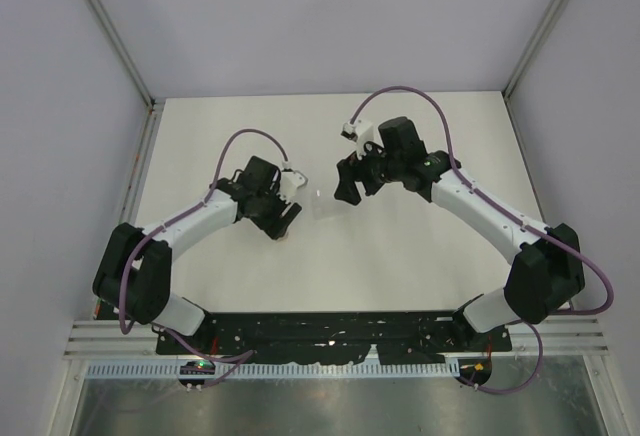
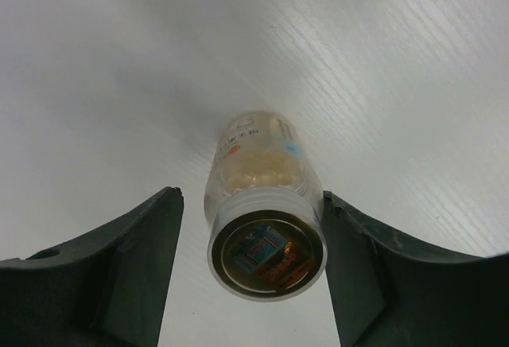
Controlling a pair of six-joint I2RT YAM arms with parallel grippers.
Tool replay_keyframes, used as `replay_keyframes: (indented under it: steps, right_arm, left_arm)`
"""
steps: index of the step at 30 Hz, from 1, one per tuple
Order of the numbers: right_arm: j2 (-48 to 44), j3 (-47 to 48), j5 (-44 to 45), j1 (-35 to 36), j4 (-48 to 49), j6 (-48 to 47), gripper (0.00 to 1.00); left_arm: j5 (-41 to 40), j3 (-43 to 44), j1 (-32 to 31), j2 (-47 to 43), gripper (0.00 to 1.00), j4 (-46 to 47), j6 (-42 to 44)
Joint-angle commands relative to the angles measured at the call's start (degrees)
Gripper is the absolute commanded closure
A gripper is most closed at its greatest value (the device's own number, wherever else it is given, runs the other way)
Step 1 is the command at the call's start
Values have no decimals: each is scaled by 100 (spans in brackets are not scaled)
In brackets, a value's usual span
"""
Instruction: Sort the pills into containers
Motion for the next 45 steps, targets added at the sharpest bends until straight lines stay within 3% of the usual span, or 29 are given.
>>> replay_keyframes:
  steps: [1, 9, 11, 14, 15, 23, 32, 45]
  right_arm:
    - [-218, -2, -1, -44, 96, -68, 21]
    - [-174, 33, -54, -53, 87, -94, 21]
    - [-183, 42, -89, -53, 78, -111, 21]
    - [-200, 95, -176, -53, 52, -155, 21]
    - [-209, 112, -255, -53, 43, -199, 21]
    - [-552, -37, -1353, -44, 622, -709, 20]
    - [-657, 332, -2383, 114, 685, -964, 19]
    - [-728, 376, -2523, 703, 526, -1008, 19]
  left_arm:
    - [77, 243, -47, -26, 33, 196, 10]
    - [403, 348, -47, -61, 60, 135, 62]
    - [508, 409, -47, -79, 71, 100, 98]
    - [666, 541, -38, -201, 97, -23, 150]
    - [728, 594, -38, -272, 100, -76, 159]
    - [2150, 1130, 93, -1352, 100, -287, -226]
    - [3768, 1684, 164, -1731, 100, -358, -1018]
    - [4340, 1711, 164, -1705, 100, 29, -1642]
